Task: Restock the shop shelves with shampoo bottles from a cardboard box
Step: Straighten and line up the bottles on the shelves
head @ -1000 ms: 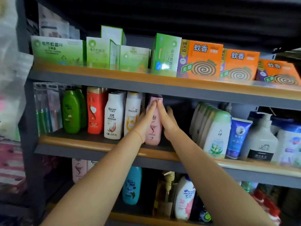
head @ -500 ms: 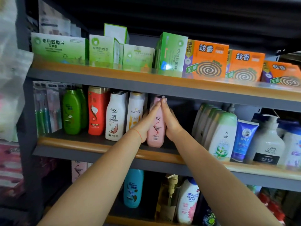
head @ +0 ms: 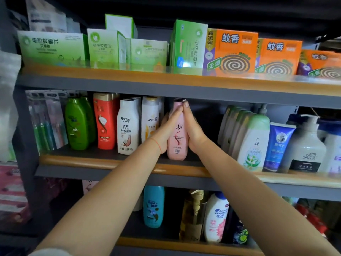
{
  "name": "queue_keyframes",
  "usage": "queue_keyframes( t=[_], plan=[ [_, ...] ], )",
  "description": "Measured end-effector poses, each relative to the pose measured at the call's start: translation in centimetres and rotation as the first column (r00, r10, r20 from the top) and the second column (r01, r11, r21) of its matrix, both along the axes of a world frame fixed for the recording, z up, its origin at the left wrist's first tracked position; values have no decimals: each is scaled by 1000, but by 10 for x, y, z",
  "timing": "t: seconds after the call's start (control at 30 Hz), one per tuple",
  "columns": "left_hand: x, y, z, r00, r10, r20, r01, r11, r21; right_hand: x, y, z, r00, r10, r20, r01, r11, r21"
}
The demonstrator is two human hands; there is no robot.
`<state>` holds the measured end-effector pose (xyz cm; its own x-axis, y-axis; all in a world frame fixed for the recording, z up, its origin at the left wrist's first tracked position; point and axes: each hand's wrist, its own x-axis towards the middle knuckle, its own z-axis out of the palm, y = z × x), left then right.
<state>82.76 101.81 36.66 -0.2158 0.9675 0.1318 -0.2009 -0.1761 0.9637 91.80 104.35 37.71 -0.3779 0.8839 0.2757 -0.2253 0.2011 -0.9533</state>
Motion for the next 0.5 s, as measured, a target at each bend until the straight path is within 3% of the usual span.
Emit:
queue_keyframes(
  t=[0.13, 0.5],
  plan=[
    [8, -15, 6, 992, -112, -53, 114, 993, 41, 10, 2, -1, 1000, 17, -2, -17, 1000, 1],
    [13, -14, 8, 991, -134, -1, 134, 988, 73, 17, -5, 1, 1000, -1, -3, 0, 1000, -24]
  ],
)
